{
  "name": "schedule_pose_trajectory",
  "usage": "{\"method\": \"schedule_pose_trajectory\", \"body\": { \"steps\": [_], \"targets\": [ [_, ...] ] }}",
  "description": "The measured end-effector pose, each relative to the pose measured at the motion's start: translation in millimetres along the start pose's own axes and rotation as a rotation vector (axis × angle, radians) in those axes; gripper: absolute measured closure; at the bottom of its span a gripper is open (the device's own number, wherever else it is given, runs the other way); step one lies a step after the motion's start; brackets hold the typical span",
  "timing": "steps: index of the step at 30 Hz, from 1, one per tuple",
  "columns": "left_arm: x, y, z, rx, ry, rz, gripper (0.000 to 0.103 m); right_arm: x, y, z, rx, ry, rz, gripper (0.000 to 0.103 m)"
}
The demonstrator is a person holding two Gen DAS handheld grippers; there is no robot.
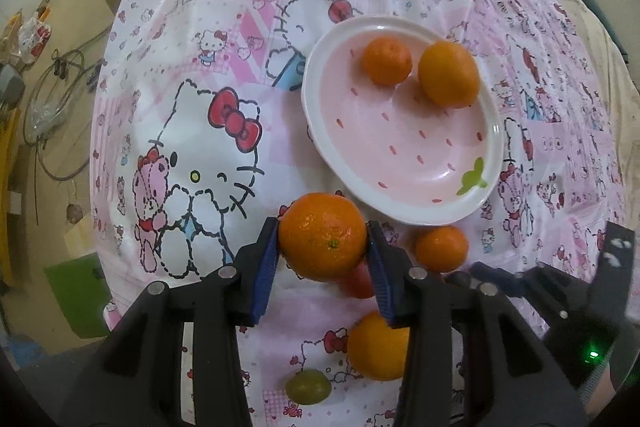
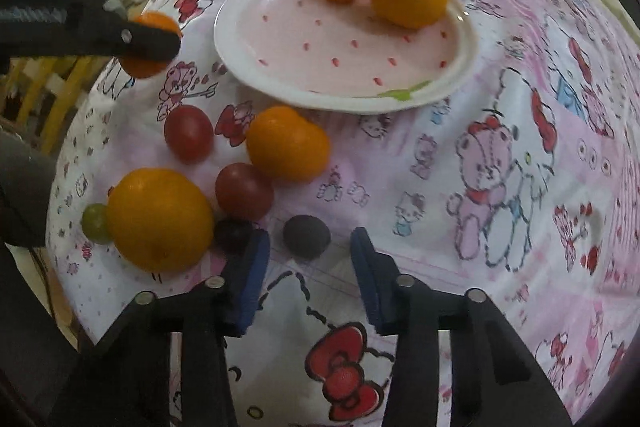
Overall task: Organize fruits
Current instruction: 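Grasp a dark purple grape with the right gripper while the left holds the mandarin, then carry the mandarin over the plate with the left gripper while the right carries the grape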
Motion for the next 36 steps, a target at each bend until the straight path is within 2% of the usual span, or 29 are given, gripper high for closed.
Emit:
{"method": "schedule_pose_trajectory", "body": {
  "steps": [4,13,19,23,31,34,36],
  "targets": [
    [0.9,-2.7,-1.9,0.008,0.002,-0.006,0.065,-4.2,6.8,2.8,0.001,-0.019,-0.009,0.078],
    [6.2,-1.0,-0.3,0.023,0.002,0.001,0.065,1.4,1.2,0.8,0.006,0.038,0.051,0.078],
    [8.6,-4.6,2.7,0.05,0.026,0.029,0.065,28.5,-24.5,-3.6,0.047,0.13,0.082,0.078],
    [9.0,-9.9,5.4,0.079,0.029,0.038,0.065,54.1,-48.6,-3.8,0.104,0.176,0.1,0.078],
    [14.4,-14.0,12.0,0.097,0.063,0.052,0.065,88.8,-65.3,29.1,0.213,0.343,0.248,0.078],
    [17.9,-9.7,17.3,0.093,0.08,0.042,0.065,91.0,-61.5,44.9,0.225,0.357,0.245,0.078],
    [21.4,-3.8,23.8,0.088,0.112,0.066,0.065,95.5,-57.1,53.9,0.227,0.348,0.227,0.078]
  ]
}}
Point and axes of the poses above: each gripper's, at about its wrist camera, not at the fingertips, and y roughly the way its jaws point, x to its right, z to its top, the point moved 3 cm from there along y, roughly the way its jaws point, and after that the axes turned 15 degrees about -z, right-handed, at the moved point
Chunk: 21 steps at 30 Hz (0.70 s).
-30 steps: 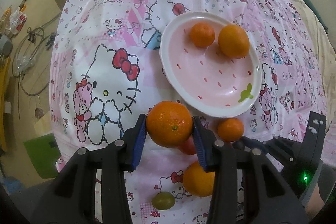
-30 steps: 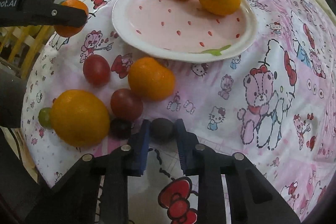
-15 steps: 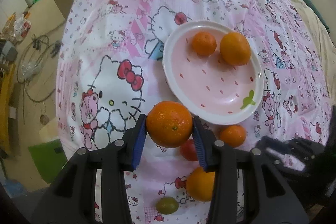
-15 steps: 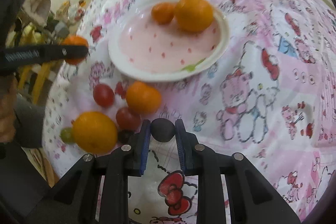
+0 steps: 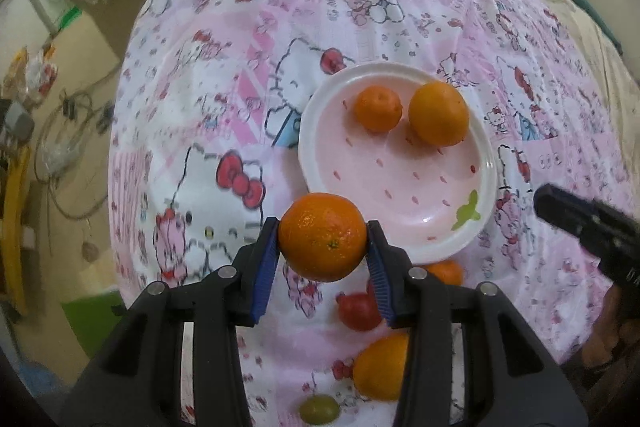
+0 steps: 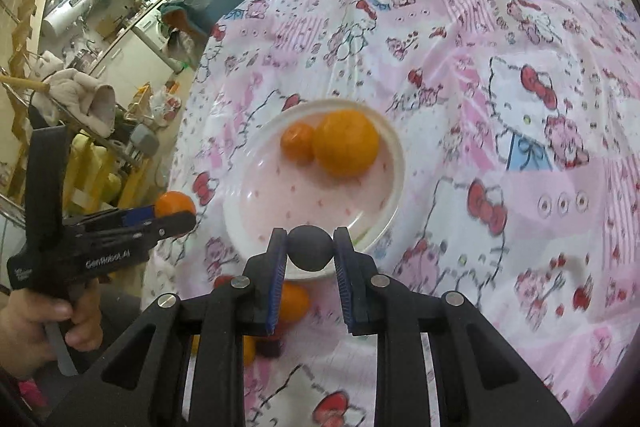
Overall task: Organize fruits
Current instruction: 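Carry the mandarin over the plate with the left gripper while the right carries the grape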
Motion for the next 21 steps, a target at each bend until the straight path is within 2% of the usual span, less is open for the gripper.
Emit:
{"method": "schedule_pose_trajectory", "body": {
  "steps": [3,6,8,12,21],
  "targets": [
    [4.3,8.3,8.4,-0.012,0.018,-0.007,0.065,2.7,11.5,12.2,0.003,-0.013,-0.017,0.078],
    [8.9,22.1,15.3,-0.048,0.014,-0.054,0.065,11.4,18.7,19.6,0.014,0.03,0.023,0.078],
    [11.3,27.5,18.7,-0.056,0.02,-0.054,0.065,15.0,21.7,19.1,0.013,0.06,0.037,0.078],
    [17.4,39.7,28.4,-0.058,0.051,-0.04,0.065,18.8,25.2,17.5,0.01,0.086,0.021,0.078],
    [33.5,60.8,38.3,-0.021,0.1,-0.091,0.065,31.7,38.9,12.3,-0.034,0.133,0.007,0.078]
  ]
}}
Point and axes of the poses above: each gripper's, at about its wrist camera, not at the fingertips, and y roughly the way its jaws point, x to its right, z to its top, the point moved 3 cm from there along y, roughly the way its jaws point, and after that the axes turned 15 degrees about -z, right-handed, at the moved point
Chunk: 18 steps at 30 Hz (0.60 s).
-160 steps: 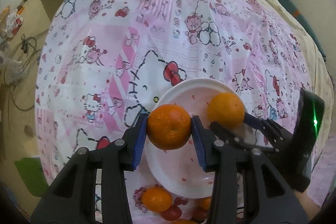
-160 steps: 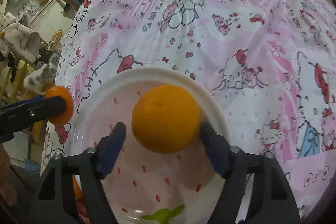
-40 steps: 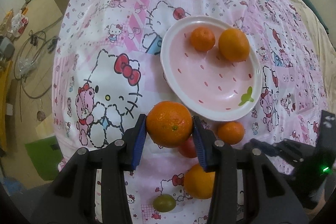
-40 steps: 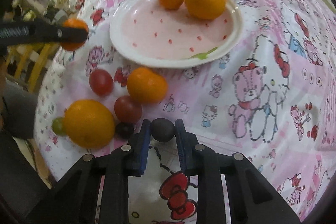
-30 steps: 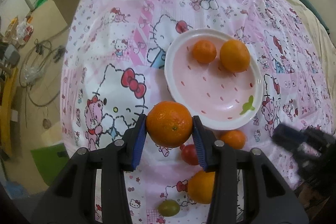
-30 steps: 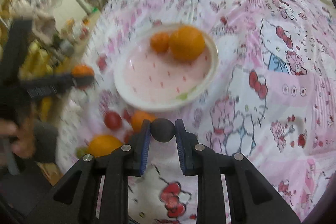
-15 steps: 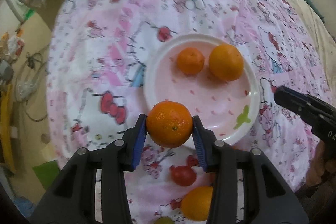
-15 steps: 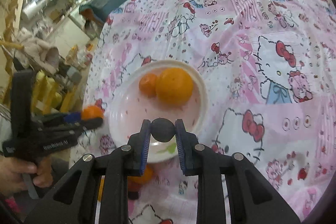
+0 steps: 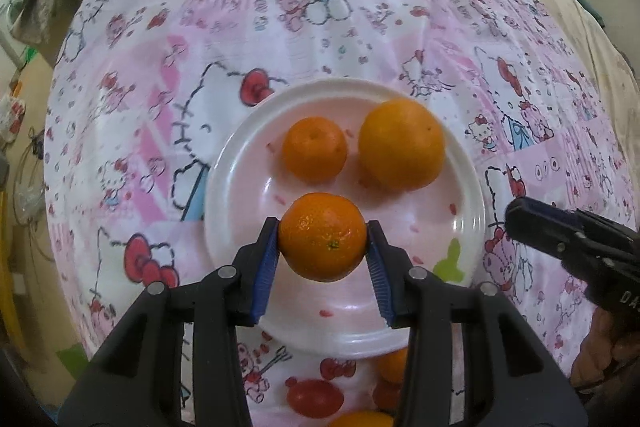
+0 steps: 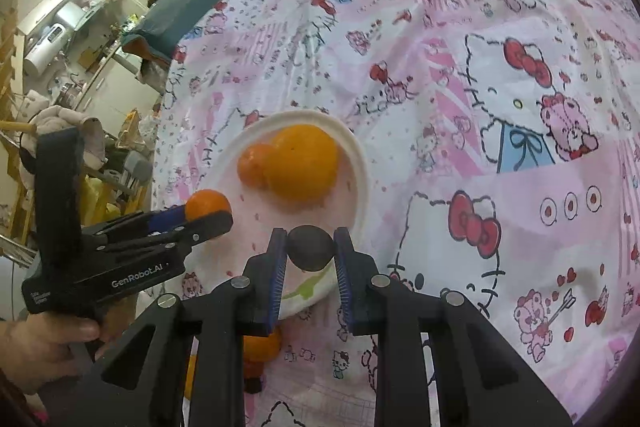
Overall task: Organize fruits
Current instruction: 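Carry the mandarin over the plate with the left gripper while the right carries the grape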
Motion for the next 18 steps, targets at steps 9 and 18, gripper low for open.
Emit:
{"method": "schedule_pose_trajectory", "body": {
  "steps": [9,18],
  "targets": [
    [-6.5,13.6,0.1,-0.007,-0.029,-0.009,0.065,2.8,14.9,-3.1,-0.05,0.01,-0.012,0.078],
    [-8.3,16.5,0.9,0.006,-0.045,-0.006,0.064,-1.6,14.7,-4.4,-0.055,0.006,-0.01,0.078]
  ]
}}
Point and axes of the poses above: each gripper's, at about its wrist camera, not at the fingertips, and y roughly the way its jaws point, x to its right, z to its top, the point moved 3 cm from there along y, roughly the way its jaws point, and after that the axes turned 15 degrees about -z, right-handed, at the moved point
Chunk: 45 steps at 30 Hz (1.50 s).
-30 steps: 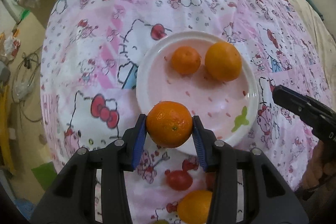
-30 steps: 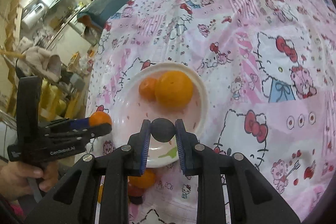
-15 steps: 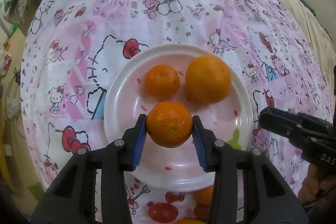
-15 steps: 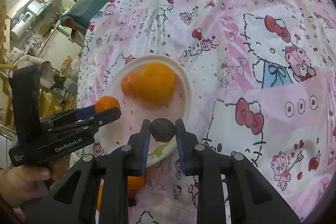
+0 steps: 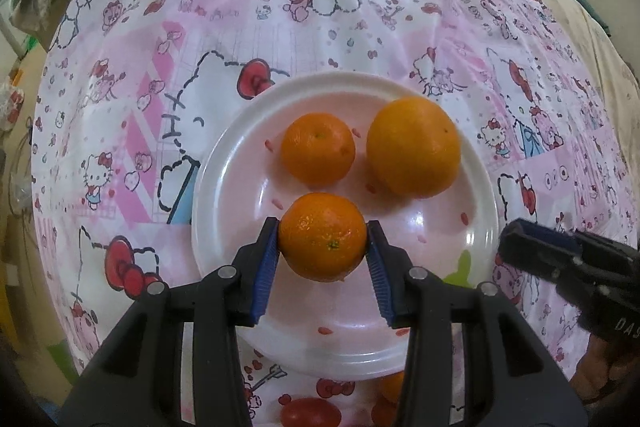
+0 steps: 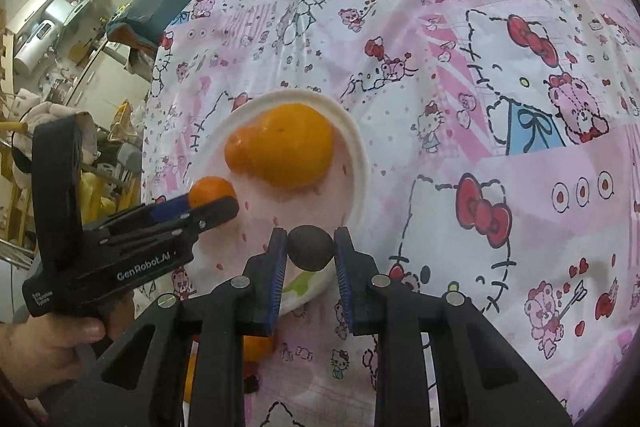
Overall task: Organize fruits
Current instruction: 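Carry the mandarin over the plate with the left gripper while the right carries the grape, then open both grippers to release the mandarin and grape onto the plate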
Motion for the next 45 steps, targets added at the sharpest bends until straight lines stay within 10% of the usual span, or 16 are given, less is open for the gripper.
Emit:
{"method": "schedule_pose_trajectory", "body": {
  "steps": [12,17,21,45],
  "targets": [
    [-2.3,-2.1,4.4,0.012,-0.009,0.012,0.064,0.1,1.7,0.4,-0.009,0.012,0.006,0.074],
    [-3.9,3.2,7.7,0.008,-0.029,0.024,0.062,5.6,-0.6,0.7,-0.002,0.03,-0.007,0.038],
    [-5.6,-5.4,11.1,0.052,-0.05,0.008,0.018,6.8,-3.3,1.7,0.007,0.024,-0.026,0.038],
    [0.7,-75.9,-1.6,0.178,0.005,0.086,0.017,4.0,-51.4,3.4,0.104,0.007,-0.084,0.037]
  ]
}}
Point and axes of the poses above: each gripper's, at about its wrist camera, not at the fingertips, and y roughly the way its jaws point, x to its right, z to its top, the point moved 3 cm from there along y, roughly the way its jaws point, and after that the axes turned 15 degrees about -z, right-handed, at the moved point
